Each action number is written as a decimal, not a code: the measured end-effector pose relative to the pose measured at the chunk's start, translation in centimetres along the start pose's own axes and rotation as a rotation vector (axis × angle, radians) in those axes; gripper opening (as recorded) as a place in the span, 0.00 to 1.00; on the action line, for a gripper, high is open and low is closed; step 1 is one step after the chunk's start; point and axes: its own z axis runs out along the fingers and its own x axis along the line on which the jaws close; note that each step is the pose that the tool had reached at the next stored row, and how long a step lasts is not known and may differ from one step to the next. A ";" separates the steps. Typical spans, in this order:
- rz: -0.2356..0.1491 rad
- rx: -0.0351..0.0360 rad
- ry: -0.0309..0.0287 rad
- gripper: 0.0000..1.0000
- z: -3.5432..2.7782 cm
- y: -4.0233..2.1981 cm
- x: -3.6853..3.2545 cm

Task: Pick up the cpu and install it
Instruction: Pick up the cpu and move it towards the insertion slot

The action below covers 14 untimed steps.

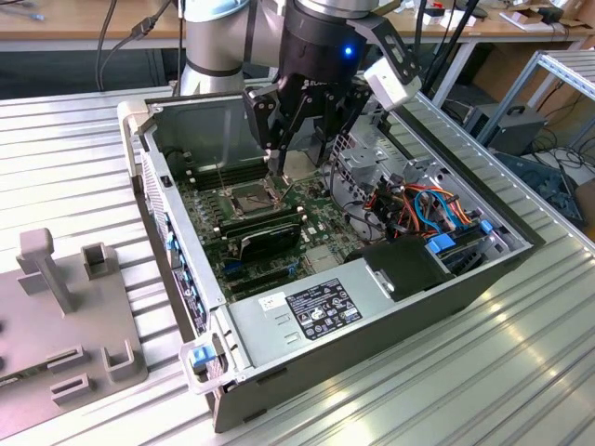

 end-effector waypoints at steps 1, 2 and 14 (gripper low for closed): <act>0.000 -0.0001 0.0000 0.55 0.02 0.00 -0.22; 0.000 0.0000 0.0000 0.55 0.03 -0.01 -0.39; 0.000 0.0000 0.0000 0.55 0.12 -0.05 -2.75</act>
